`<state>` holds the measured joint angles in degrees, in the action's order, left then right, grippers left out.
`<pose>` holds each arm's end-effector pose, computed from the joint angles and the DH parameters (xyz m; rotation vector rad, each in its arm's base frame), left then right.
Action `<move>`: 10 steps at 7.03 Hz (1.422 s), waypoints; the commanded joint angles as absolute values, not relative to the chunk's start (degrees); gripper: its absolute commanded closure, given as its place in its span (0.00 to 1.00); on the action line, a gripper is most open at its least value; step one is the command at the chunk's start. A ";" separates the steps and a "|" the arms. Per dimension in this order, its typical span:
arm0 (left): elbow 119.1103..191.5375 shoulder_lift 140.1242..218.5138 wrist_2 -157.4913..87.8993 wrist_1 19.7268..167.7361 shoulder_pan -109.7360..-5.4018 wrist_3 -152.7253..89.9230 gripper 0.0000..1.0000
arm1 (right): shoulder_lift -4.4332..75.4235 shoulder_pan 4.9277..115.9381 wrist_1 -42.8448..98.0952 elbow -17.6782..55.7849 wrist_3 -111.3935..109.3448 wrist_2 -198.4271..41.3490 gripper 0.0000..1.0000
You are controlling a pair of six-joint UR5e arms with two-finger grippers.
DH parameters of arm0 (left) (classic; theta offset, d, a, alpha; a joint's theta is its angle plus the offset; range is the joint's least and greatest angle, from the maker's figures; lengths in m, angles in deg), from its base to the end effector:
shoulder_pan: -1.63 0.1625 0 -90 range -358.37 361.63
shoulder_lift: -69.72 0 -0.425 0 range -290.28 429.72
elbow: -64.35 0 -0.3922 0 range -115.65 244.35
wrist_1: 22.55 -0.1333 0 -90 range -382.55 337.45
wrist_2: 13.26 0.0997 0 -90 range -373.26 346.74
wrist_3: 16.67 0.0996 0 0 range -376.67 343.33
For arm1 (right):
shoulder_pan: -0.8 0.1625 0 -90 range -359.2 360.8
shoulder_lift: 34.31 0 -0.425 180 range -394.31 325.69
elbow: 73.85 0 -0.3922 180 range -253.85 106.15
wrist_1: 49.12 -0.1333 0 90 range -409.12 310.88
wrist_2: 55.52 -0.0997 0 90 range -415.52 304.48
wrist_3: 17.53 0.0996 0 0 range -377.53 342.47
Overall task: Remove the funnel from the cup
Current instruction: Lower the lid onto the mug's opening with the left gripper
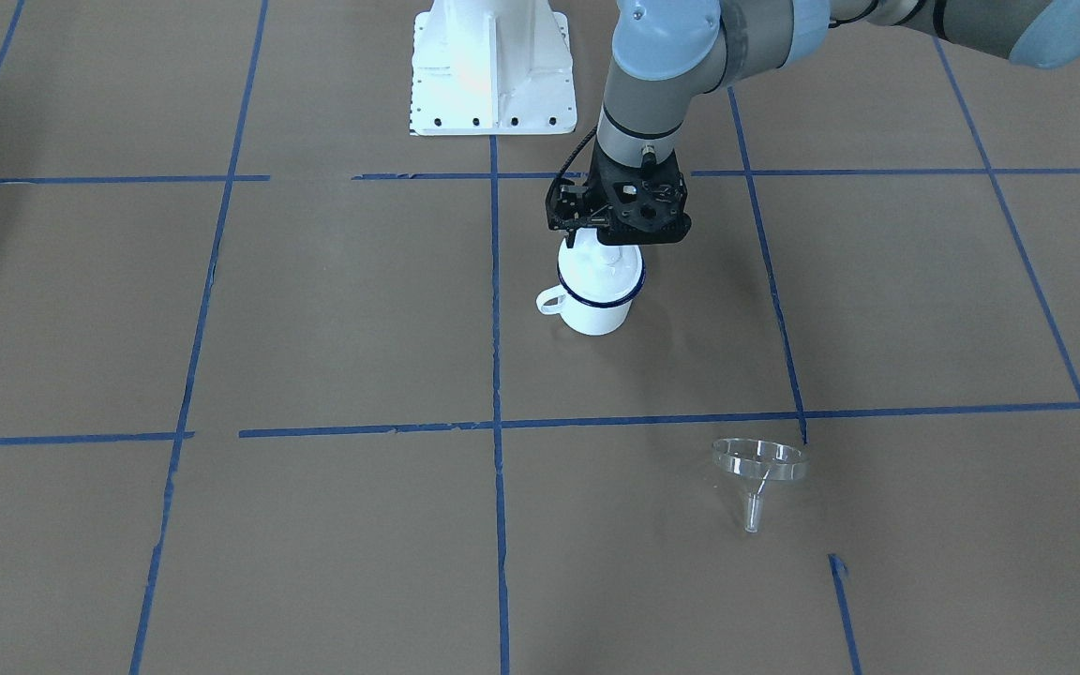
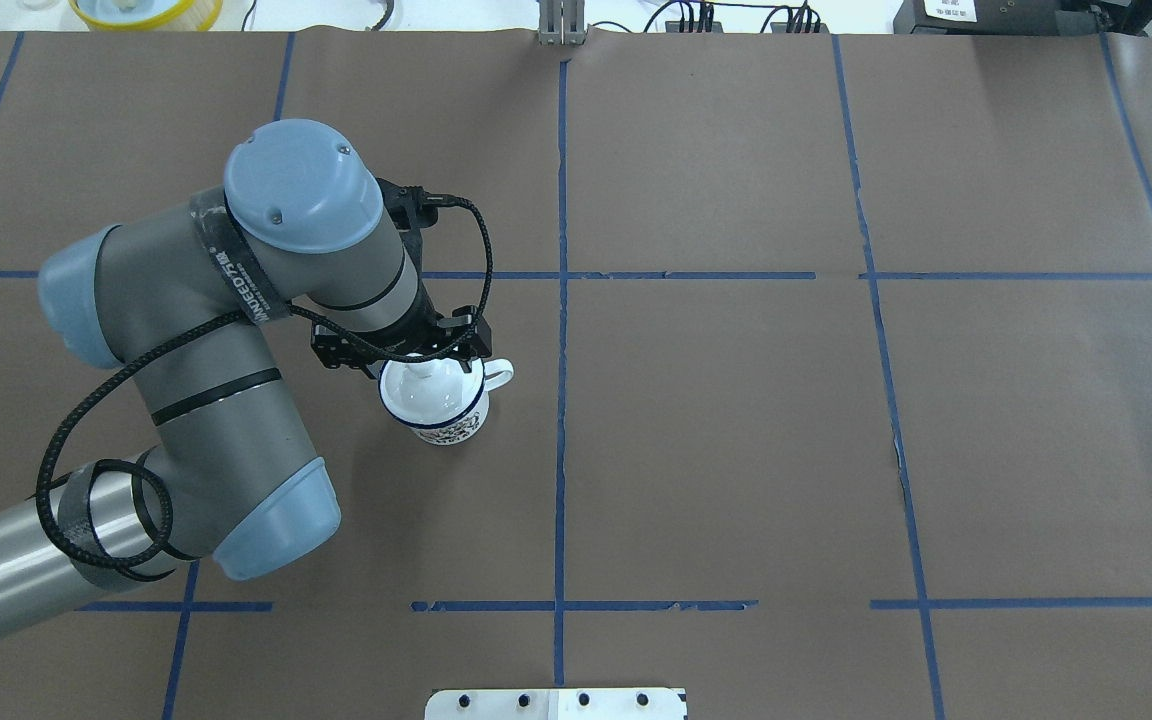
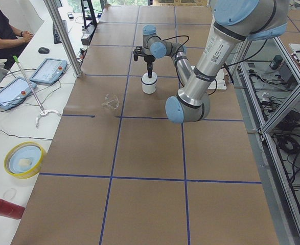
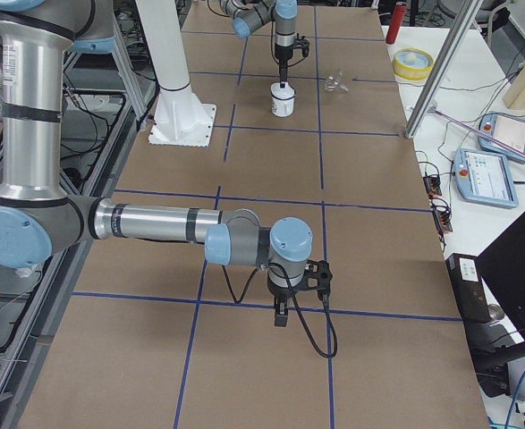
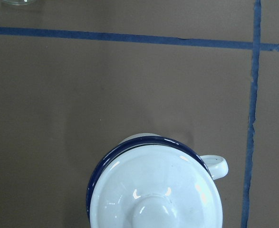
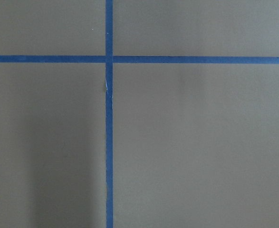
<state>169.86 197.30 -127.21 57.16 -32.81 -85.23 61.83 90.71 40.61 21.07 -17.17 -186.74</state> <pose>0.4668 -0.4327 0.1848 -0.0070 0.8359 -0.0574 0.0670 -0.4452 0.6700 -0.0187 -0.7193 0.0105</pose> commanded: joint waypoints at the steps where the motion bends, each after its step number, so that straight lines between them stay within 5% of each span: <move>1: 170.17 197.60 -127.78 57.26 -32.39 -85.58 0.00 | 61.84 90.71 40.61 21.07 -17.17 -186.74 0.00; 10: 168.95 197.34 -127.78 62.27 -29.22 -87.25 0.00 | 61.84 90.71 40.61 21.07 -17.17 -186.74 0.00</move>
<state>169.13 197.35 -127.79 62.18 -29.30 -87.20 61.84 90.71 40.62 21.07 -17.17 -186.74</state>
